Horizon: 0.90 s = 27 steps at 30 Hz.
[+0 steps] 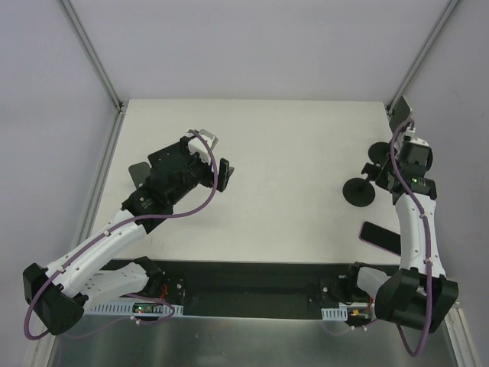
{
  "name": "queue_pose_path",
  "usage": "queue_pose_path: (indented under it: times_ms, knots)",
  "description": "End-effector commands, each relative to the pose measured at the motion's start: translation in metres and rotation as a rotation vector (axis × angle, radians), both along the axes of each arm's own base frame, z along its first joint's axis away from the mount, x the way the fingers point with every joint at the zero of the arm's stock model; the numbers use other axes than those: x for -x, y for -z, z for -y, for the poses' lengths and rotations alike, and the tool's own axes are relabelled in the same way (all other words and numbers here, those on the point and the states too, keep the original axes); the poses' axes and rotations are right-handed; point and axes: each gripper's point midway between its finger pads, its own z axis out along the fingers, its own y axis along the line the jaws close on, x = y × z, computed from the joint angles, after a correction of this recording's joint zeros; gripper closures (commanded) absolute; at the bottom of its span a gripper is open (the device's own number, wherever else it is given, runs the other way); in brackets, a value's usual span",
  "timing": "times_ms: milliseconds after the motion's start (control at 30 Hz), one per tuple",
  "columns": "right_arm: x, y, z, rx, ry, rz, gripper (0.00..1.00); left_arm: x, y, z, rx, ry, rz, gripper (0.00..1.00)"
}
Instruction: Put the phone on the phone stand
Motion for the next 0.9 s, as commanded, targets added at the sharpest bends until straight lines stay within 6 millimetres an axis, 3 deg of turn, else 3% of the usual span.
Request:
queue_pose_path:
  times_ms: [0, 167, 267, 367, 400, 500, 567, 767, 867]
  knots:
    - [-0.014, -0.027, -0.045, -0.019, -0.1, 0.091, 0.99, 0.0, -0.028, 0.001, 0.05, 0.003, 0.053, 0.08]
    - [-0.009, -0.04, -0.092, -0.059, -0.121, 0.145, 0.99, -0.001, -0.029, -0.002, 0.046, -0.013, 0.058, 0.08]
    - [-0.001, -0.042, -0.138, -0.107, -0.169, 0.14, 0.99, -0.002, -0.03, -0.005, 0.045, -0.028, 0.064, 0.08]
    - [0.003, -0.042, -0.157, -0.081, -0.139, 0.131, 0.99, -0.001, -0.032, -0.006, 0.05, -0.031, 0.068, 0.08]
    - [0.006, -0.043, -0.179, -0.07, -0.184, 0.126, 0.99, -0.001, -0.032, -0.006, 0.05, -0.031, 0.069, 0.08]
    - [0.014, -0.049, -0.195, -0.011, -0.115, 0.115, 0.99, -0.002, -0.033, -0.009, 0.045, -0.047, 0.074, 0.08]
    - [0.024, -0.048, -0.195, 0.01, -0.022, 0.126, 0.99, -0.002, -0.034, -0.009, 0.048, -0.045, 0.074, 0.08]
    - [0.019, -0.047, -0.243, -0.025, -0.068, 0.155, 0.99, 0.0, -0.036, -0.01, 0.057, -0.047, 0.079, 0.09]
    - [0.017, -0.051, -0.255, -0.001, -0.068, 0.18, 1.0, 0.001, -0.036, -0.011, 0.059, -0.047, 0.079, 0.09]
